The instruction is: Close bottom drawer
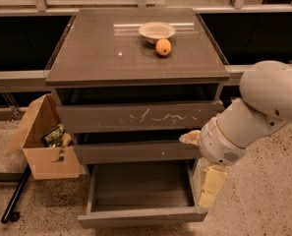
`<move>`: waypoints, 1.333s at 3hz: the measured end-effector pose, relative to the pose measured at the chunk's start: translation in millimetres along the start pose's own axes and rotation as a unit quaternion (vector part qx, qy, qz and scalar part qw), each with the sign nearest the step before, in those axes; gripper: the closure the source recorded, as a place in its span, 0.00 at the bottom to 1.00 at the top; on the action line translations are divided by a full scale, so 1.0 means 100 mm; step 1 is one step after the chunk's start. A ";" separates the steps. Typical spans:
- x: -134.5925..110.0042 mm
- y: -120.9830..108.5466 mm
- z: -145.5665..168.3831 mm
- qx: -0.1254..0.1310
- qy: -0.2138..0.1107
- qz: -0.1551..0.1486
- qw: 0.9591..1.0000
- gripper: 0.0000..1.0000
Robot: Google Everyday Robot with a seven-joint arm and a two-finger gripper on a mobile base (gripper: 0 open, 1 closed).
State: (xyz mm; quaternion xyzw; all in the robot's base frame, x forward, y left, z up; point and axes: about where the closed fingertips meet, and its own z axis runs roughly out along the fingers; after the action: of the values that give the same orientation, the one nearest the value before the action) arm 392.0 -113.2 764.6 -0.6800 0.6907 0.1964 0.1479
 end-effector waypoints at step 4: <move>1.17 -0.50 2.09 -0.038 -0.008 0.006 0.999 0.00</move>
Offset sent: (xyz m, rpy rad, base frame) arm 0.0408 -0.0253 -0.1993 -0.0660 -0.0335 0.0148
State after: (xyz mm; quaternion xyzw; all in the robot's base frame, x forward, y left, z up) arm 424.7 -117.7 522.1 -0.6795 0.6855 0.2291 0.1262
